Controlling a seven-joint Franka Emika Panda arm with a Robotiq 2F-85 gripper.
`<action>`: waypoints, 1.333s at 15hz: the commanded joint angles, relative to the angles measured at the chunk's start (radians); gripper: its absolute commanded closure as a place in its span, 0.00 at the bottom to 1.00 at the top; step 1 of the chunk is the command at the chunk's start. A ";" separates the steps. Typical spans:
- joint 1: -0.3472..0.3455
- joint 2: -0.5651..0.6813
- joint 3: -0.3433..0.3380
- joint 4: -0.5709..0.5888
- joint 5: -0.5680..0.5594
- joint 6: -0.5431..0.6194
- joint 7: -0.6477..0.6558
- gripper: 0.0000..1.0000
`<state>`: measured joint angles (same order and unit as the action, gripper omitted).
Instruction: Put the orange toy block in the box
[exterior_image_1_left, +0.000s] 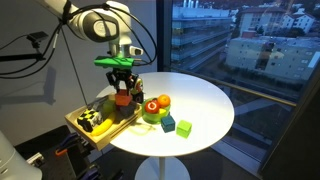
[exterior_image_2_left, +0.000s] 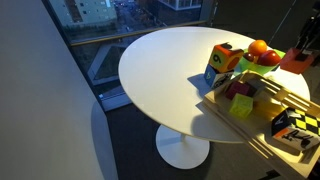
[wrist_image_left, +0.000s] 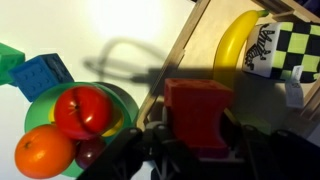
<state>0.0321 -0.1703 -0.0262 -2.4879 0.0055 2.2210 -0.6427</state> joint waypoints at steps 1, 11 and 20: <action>0.017 -0.041 0.016 -0.050 -0.032 0.025 0.019 0.76; 0.042 -0.098 0.028 -0.100 -0.057 -0.013 0.002 0.00; 0.047 -0.228 0.019 -0.066 -0.026 -0.294 0.042 0.00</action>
<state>0.0672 -0.3231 0.0040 -2.5608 -0.0333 1.9938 -0.6352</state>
